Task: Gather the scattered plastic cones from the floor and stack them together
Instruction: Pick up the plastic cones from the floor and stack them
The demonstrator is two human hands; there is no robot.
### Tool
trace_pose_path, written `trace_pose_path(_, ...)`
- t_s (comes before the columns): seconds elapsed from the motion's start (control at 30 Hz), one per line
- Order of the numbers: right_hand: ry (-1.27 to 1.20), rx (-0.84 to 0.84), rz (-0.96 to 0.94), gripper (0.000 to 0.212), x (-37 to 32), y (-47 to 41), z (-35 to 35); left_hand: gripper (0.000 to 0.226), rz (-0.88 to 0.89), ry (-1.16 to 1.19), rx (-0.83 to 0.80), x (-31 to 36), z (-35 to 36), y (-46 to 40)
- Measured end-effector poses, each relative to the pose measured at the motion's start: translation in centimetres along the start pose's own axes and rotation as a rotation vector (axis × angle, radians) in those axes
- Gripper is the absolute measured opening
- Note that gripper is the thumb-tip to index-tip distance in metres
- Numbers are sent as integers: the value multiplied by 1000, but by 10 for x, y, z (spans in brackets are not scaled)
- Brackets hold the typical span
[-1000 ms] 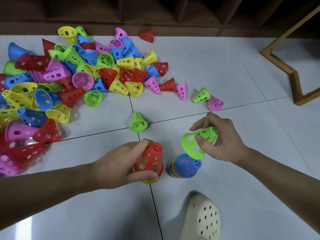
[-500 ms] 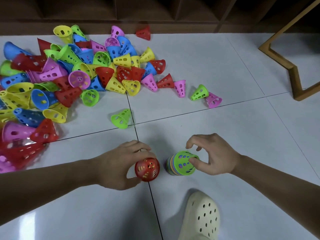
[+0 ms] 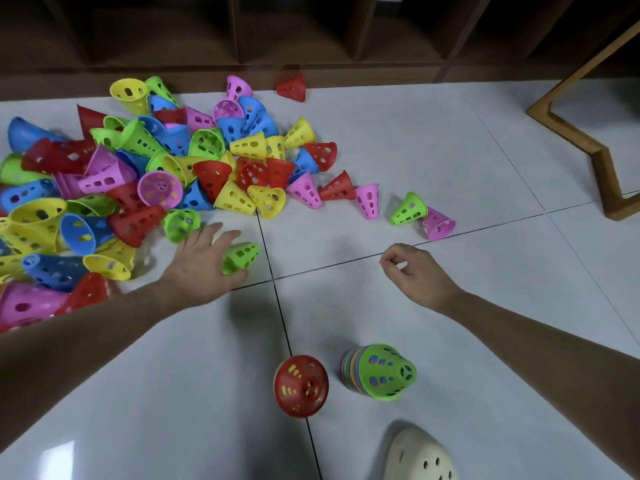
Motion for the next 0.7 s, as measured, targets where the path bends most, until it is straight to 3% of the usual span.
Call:
trace_pose_path(0.2,31,133,164,9,43,-37,4,82,-91,-127,-123,0,5,-32)
trace_pose_path(0.3,218,46,44,12,63,-47,0,81,-110,-128,-173,10,12,-37)
trace_pose_path(0.37,331,35,-20,20,71,-53,-9,79,-102,-45,-167,18,17,-38)
trace_pose_path(0.47,414,174,-17,34,75,-67,-27,73,-29,194,-163,28,24,-34)
trace_pose_path(0.6,366,213,159,60,87,-91,-45,72,74,401,-154,36,31,-27)
trace_pose_path(0.7,241,181,299,67,88,-103,-49,70,125,446,-138,45,33,-23)
Point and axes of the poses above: each hand's wrist, its own y-axis away from the middle knuckle, its own z-axis out of the palm, x = y × z, the point moved 1 cm from there along -y, towards the middle knuckle, and after that the axes turned 2 degrees about -z, right-handed, at the moved point
